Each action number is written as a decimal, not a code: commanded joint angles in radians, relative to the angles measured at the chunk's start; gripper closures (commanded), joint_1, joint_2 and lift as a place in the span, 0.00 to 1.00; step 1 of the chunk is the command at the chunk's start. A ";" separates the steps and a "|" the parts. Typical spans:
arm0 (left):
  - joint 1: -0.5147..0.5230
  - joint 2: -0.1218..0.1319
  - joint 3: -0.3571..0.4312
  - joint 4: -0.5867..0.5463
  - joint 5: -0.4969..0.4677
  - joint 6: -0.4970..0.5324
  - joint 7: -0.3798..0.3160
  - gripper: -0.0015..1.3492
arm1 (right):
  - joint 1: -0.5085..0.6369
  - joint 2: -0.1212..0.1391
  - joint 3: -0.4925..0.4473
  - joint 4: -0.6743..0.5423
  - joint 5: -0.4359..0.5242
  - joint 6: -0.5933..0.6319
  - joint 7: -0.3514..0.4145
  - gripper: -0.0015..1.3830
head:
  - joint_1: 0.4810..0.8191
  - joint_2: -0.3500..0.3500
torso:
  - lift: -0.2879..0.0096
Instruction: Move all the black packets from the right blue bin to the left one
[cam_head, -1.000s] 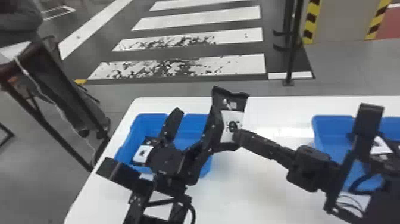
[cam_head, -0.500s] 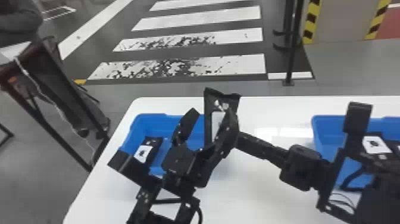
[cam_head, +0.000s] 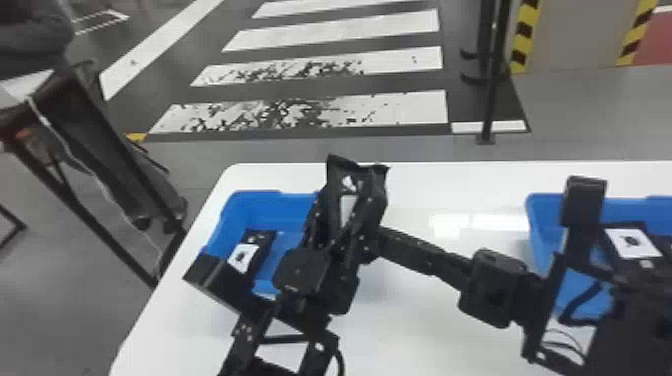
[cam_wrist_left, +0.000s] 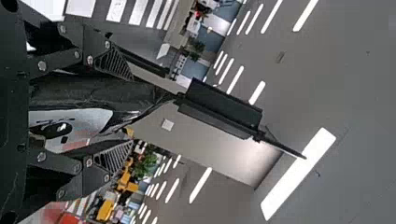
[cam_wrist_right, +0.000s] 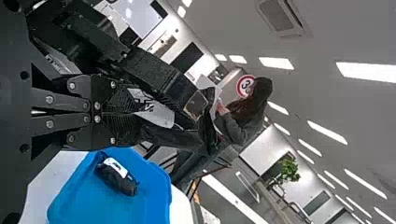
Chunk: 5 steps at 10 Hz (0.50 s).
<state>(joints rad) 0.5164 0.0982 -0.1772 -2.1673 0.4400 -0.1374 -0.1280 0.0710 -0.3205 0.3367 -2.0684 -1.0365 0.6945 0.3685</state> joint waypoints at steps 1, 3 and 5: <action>0.011 0.002 -0.006 -0.008 -0.017 -0.027 0.021 0.91 | 0.000 0.000 0.000 0.003 -0.002 0.000 0.001 0.87 | 0.63 0.88 | 0.50; 0.006 0.003 -0.008 -0.016 -0.059 -0.022 0.024 0.90 | 0.000 0.000 0.000 0.015 -0.022 -0.017 0.001 0.87 | 0.63 0.89 | 0.50; 0.006 0.002 -0.008 -0.016 -0.067 -0.039 0.025 0.90 | 0.000 0.001 0.002 0.037 -0.040 -0.069 0.004 0.64 | 0.63 0.88 | 0.50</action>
<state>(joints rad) 0.5228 0.1009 -0.1862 -2.1830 0.3743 -0.1708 -0.1034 0.0710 -0.3202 0.3378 -2.0391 -1.0693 0.6476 0.3732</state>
